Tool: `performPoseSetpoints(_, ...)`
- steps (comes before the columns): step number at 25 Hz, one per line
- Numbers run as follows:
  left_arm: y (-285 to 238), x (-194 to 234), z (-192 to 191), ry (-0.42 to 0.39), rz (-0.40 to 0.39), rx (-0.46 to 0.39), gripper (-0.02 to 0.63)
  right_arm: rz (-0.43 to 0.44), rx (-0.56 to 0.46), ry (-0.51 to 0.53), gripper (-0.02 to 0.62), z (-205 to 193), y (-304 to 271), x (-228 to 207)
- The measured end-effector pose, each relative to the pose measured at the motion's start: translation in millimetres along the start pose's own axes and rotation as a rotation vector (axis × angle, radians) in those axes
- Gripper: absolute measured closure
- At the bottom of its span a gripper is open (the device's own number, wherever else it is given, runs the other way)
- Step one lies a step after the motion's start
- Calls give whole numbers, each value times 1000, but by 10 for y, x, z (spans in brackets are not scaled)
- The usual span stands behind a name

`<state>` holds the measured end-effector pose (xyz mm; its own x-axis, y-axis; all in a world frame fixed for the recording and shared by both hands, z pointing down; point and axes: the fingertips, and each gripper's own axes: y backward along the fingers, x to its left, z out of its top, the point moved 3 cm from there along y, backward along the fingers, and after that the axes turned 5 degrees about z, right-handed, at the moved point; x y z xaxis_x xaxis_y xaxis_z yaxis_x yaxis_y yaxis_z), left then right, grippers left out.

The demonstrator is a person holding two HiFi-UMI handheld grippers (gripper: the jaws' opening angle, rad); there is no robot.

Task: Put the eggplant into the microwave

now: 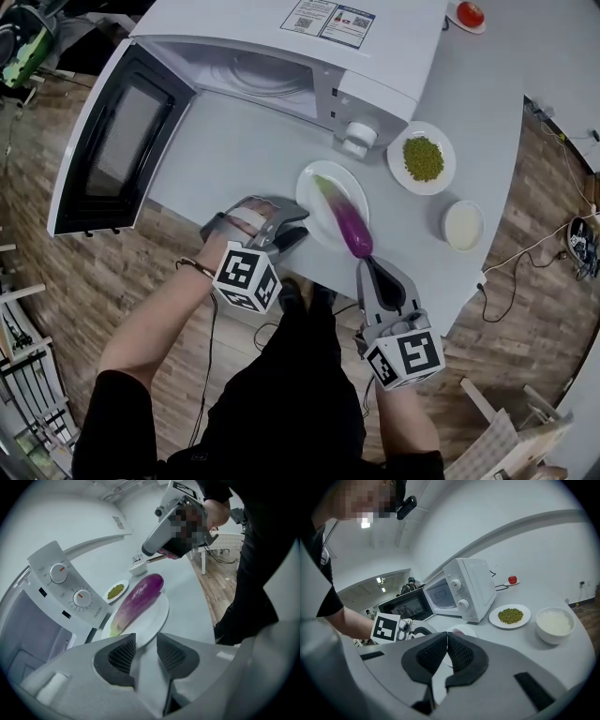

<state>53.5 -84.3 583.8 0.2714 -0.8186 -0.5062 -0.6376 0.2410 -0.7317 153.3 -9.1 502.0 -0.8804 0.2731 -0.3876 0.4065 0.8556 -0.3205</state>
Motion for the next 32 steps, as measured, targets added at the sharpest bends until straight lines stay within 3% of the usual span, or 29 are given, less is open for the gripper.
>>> performPoseSetpoints(8,-41,-57,83,-103,-6,-9,480,5,3,-10,580,-23,14,-6)
performPoseSetpoints(19,-123,-202,437,-157,-19,-52,480,-10,-3,-19,580,-68,114,-36)
performPoseSetpoints(32,-121,-93,189,-307,83,51,477,-7,2,-19,580,-118,169,14)
